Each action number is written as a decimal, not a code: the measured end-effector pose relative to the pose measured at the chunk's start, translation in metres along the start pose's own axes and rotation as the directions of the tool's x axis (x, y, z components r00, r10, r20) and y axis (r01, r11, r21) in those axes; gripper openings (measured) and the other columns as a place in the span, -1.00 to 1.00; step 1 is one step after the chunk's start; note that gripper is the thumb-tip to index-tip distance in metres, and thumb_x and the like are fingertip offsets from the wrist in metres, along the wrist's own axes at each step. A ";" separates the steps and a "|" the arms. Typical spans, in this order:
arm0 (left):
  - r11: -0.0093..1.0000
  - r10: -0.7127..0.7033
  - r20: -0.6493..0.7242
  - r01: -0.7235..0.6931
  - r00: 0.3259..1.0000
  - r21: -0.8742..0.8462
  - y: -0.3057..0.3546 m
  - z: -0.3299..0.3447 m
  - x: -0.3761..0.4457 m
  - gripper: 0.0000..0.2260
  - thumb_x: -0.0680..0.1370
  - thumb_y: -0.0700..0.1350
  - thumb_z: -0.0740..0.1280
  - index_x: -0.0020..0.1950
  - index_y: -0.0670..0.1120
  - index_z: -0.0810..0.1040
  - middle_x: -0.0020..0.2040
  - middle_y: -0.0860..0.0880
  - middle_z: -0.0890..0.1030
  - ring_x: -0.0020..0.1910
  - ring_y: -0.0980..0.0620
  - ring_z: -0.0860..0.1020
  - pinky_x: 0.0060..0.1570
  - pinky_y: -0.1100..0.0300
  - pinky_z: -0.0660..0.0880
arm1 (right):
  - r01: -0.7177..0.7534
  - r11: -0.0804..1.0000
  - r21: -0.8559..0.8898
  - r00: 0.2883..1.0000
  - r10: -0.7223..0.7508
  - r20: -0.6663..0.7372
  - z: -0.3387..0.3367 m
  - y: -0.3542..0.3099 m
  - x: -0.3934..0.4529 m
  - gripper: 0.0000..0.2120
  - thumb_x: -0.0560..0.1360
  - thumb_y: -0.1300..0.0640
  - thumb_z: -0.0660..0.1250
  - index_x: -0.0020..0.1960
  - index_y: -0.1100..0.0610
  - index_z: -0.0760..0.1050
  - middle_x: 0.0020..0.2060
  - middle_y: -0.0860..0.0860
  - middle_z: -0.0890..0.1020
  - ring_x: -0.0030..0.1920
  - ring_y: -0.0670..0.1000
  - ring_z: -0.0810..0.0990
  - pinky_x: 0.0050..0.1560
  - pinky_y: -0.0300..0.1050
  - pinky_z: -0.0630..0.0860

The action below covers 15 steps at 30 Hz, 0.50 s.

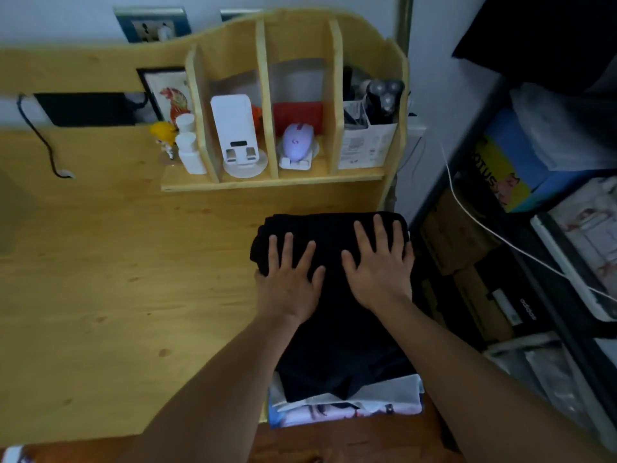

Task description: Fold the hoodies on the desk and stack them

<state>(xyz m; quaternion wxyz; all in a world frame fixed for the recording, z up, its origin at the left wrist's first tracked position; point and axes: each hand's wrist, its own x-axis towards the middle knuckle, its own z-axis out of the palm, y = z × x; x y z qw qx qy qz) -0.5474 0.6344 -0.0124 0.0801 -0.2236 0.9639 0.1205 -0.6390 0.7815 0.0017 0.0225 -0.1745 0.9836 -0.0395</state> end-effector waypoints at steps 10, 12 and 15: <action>0.973 0.187 0.079 -0.196 0.979 0.123 -0.012 -0.006 -0.086 -0.44 0.70 0.21 -0.20 0.66 0.09 -0.25 0.65 -0.02 -0.31 0.61 -0.08 -0.37 0.57 -0.23 -0.22 | -0.047 0.999 0.005 0.986 0.045 0.159 -0.035 -0.013 -0.038 -0.40 0.66 -0.23 -0.18 0.63 -0.10 -0.23 0.61 0.02 -0.28 0.59 0.18 -0.33 0.56 0.26 -0.24; 0.957 0.251 0.150 -0.269 0.956 0.109 -0.031 -0.009 -0.121 -0.44 0.71 0.20 -0.16 0.67 0.10 -0.23 0.66 -0.01 -0.30 0.63 -0.08 -0.32 0.60 -0.17 -0.13 | -0.044 0.999 0.015 0.977 0.040 0.208 -0.040 -0.027 -0.076 -0.40 0.67 -0.22 -0.16 0.63 -0.09 -0.22 0.62 0.03 -0.26 0.59 0.18 -0.31 0.56 0.25 -0.21; 0.939 0.288 0.259 -0.325 0.922 0.113 -0.064 -0.023 -0.158 -0.43 0.72 0.15 -0.04 0.67 0.12 -0.21 0.67 -0.04 -0.24 0.66 -0.12 -0.15 0.58 -0.17 0.01 | -0.070 0.998 -0.001 0.966 0.068 0.250 -0.038 -0.047 -0.136 -0.36 0.67 -0.21 -0.05 0.64 -0.06 -0.24 0.62 0.05 -0.23 0.60 0.20 -0.23 0.57 0.24 -0.11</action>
